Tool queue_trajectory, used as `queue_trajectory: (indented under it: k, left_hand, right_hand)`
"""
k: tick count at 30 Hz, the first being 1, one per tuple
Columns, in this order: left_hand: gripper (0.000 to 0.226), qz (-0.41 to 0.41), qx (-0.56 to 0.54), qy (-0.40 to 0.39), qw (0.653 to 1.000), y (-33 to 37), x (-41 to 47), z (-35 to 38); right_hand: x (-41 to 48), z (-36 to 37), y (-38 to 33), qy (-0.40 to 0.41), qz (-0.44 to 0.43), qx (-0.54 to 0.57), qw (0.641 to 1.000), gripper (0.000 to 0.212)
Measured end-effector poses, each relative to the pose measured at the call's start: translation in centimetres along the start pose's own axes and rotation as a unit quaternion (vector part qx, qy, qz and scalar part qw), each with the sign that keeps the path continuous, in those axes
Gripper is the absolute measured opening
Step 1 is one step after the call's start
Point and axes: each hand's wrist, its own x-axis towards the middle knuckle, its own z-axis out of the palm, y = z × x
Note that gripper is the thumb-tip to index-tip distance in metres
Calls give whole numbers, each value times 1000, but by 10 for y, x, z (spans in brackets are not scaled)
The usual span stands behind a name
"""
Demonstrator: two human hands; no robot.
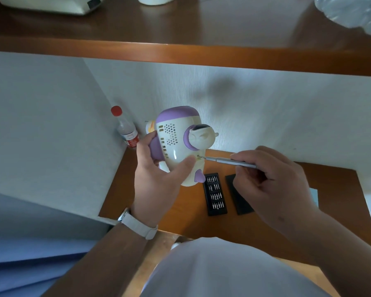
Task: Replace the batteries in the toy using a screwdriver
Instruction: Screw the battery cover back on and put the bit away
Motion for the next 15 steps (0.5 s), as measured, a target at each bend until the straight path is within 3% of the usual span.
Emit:
queue_trajectory:
  k: [15]
  left_hand:
    - [78,18,49,-16,999,-9,0,1]
  right_hand:
    - [-1,6,1,-3,5,-6,1000,27]
